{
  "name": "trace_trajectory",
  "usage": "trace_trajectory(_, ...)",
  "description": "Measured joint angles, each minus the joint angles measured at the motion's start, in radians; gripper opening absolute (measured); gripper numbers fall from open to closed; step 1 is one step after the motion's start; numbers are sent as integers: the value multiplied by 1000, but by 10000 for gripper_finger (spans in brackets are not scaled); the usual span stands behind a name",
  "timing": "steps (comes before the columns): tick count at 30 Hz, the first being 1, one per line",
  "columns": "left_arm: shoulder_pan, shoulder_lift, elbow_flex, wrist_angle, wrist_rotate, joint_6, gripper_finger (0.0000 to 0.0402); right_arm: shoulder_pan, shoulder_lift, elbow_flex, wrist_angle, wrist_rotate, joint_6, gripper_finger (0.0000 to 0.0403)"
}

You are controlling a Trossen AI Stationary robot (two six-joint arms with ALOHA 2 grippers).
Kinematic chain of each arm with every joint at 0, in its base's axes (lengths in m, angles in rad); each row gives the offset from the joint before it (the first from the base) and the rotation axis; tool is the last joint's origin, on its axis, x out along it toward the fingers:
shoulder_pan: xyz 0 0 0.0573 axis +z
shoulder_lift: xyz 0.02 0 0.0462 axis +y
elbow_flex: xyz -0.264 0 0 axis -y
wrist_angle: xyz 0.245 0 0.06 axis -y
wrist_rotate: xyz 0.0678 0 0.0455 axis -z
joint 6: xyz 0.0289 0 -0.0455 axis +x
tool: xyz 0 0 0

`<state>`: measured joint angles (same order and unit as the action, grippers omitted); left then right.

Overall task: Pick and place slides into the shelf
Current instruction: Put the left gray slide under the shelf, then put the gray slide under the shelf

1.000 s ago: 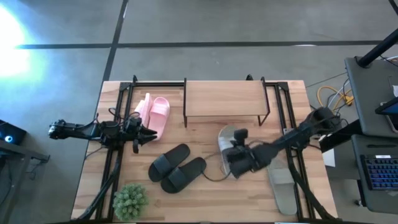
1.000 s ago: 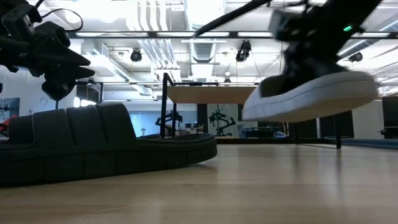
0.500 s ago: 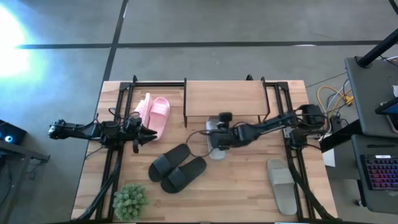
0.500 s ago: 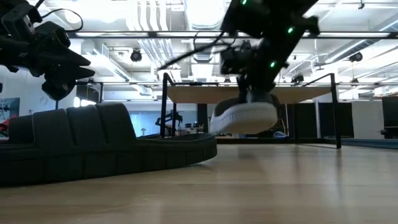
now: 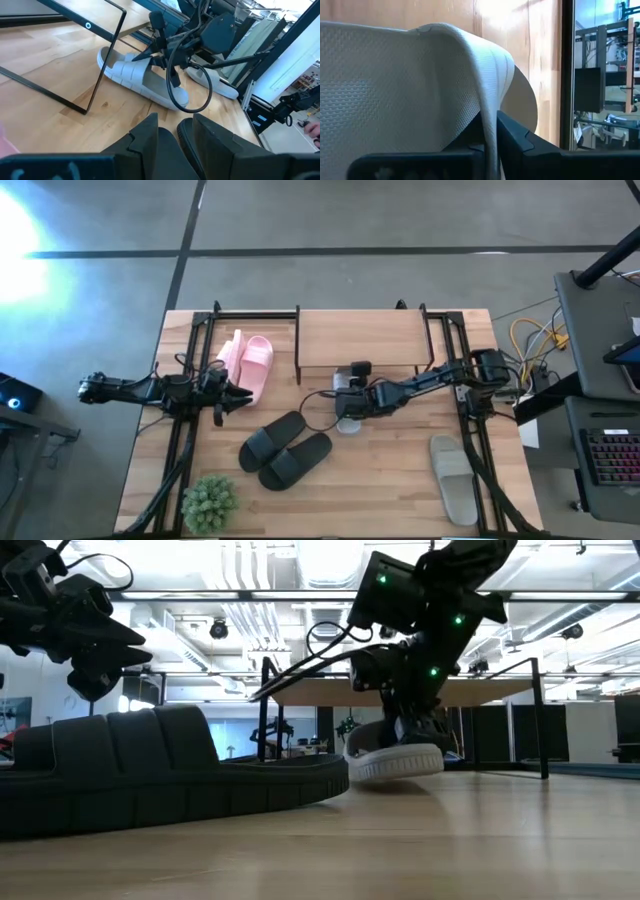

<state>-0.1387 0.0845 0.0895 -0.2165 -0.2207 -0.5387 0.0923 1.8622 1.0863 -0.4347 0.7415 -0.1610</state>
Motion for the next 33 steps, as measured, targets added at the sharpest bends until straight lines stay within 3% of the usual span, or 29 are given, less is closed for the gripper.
trace_trajectory(13,0,0,0,0,0,0,109,12,-22,15,-144,-32,65,152)
trace_trajectory(19,0,0,0,0,0,0,109,42,-94,35,-168,-195,107,169)
trace_trajectory(25,0,0,0,0,0,0,109,110,-221,54,-257,-280,170,173)
trace_trajectory(29,0,0,0,0,0,0,109,202,-325,26,-346,-305,235,173)
trace_trajectory(33,0,0,0,0,0,0,109,365,-409,-20,-438,-303,365,173)
